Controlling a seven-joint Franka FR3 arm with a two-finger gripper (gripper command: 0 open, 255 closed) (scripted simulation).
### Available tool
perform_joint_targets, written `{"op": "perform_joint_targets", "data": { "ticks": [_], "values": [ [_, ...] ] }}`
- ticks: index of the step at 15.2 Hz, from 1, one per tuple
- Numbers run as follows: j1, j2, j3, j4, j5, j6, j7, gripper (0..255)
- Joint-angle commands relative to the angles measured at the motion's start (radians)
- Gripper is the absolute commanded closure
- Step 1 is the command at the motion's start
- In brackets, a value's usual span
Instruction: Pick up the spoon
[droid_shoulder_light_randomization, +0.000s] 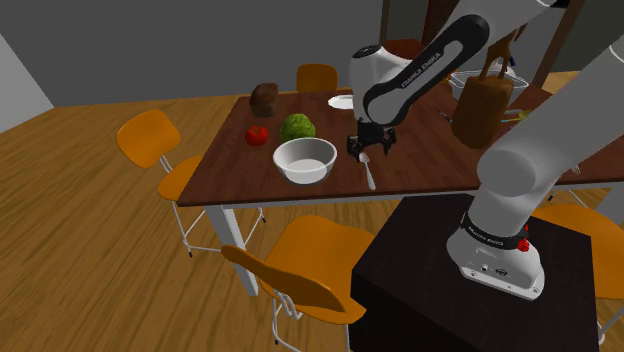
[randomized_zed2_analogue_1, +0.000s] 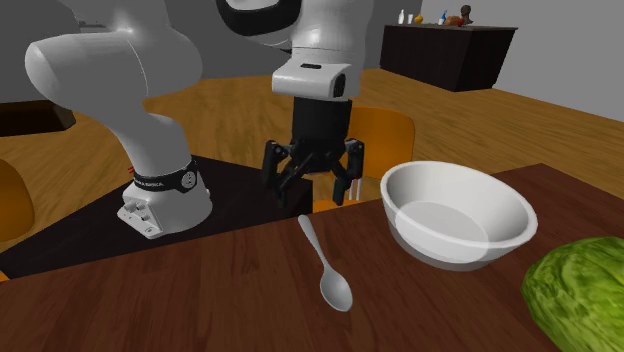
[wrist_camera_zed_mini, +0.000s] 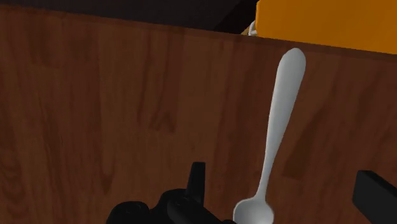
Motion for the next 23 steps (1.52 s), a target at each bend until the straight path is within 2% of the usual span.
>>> {"op": "perform_joint_targets", "data": {
  "ticks": [1, 6, 9, 11, 12, 21, 23],
  "values": [
    [-0.061, 0.094, 0.034, 0.015, -0.061, 0.088, 0.131, 0],
    [-0.086, 0.163, 0.049, 0.005, -0.114, 0.161, 0.187, 0],
    [-0.11, 0.222, 0.062, 0.0, -0.171, 0.218, 0.236, 0],
    [-0.109, 0.222, 0.061, 0.0, -0.171, 0.218, 0.236, 0],
    [-0.11, 0.223, 0.06, 0.0, -0.172, 0.219, 0.236, 255],
    [-0.109, 0.222, 0.061, 0.0, -0.171, 0.218, 0.236, 255],
    [-0.097, 0.188, 0.055, 0.002, -0.137, 0.186, 0.207, 255]
  ]
}}
